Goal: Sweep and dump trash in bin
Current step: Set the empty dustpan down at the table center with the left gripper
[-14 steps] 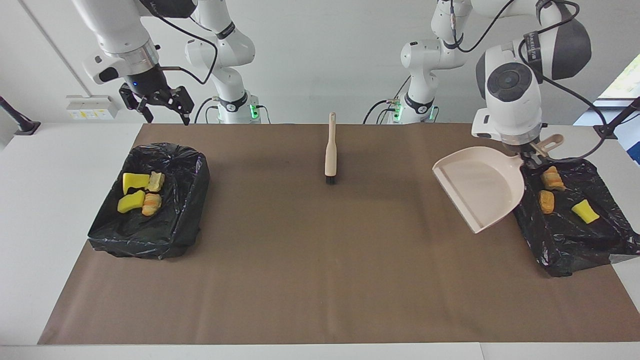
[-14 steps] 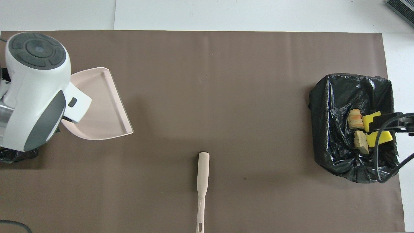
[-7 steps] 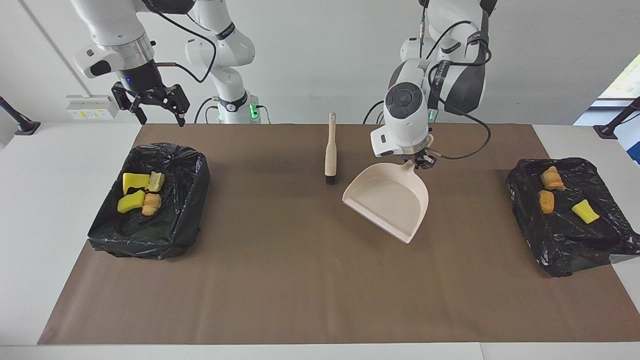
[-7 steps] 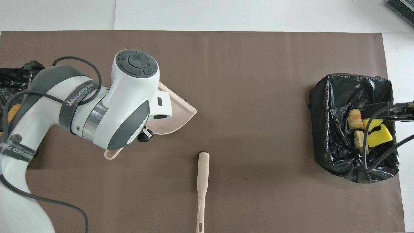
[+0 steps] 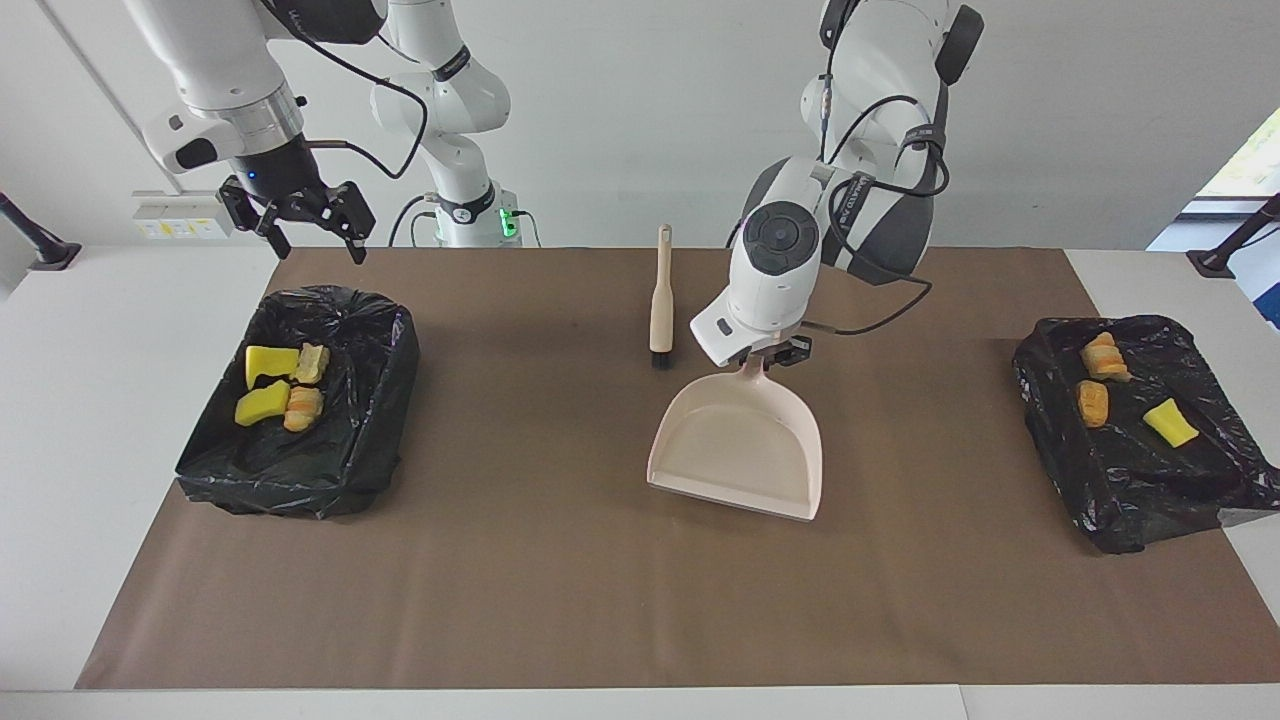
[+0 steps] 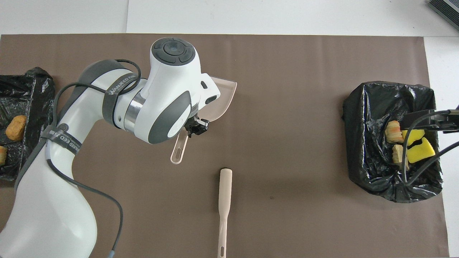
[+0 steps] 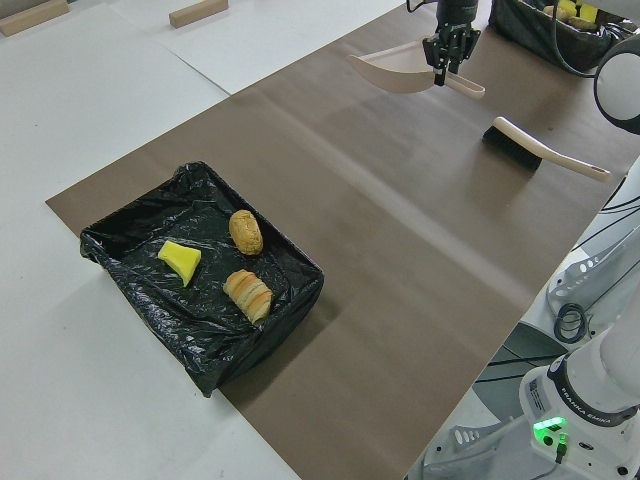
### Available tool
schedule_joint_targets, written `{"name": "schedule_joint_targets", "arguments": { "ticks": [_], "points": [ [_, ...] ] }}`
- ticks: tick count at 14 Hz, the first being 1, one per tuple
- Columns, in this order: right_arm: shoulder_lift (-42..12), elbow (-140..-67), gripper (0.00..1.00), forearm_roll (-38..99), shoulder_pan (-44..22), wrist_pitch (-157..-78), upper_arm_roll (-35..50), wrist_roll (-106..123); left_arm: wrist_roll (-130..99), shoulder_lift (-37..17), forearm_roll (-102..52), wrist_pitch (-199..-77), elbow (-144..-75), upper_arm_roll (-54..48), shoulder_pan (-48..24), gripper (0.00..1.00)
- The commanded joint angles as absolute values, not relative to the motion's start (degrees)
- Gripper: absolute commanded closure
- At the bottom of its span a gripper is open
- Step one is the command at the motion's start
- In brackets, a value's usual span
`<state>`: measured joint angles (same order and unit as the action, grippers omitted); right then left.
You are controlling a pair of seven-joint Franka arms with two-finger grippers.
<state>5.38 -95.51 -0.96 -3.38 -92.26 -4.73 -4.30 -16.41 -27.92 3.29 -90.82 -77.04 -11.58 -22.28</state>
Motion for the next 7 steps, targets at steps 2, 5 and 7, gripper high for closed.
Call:
{"name": "schedule_joint_targets", "arguments": {
  "ticks": [2, 5, 7],
  "points": [
    [5.2, -94.7, 0.00, -0.4, -1.5, -90.3, -4.8, -2.1, -22.2, -34.6, 2.4, -93.1, -68.2, -9.9, -24.3, 1.00],
    [5.2, -94.4, 0.00, 2.2, 0.4, -89.7, -6.9, -1.9, -26.4, -39.8, 2.5, -98.9, -66.9, -9.7, -26.3, 1.00],
    [5.3, -94.6, 0.00, 2.5, 0.0, -90.0, -6.9, -2.4, -26.5, -40.2, 2.5, -100.1, -66.8, -9.4, -26.3, 1.00]
  ]
}}
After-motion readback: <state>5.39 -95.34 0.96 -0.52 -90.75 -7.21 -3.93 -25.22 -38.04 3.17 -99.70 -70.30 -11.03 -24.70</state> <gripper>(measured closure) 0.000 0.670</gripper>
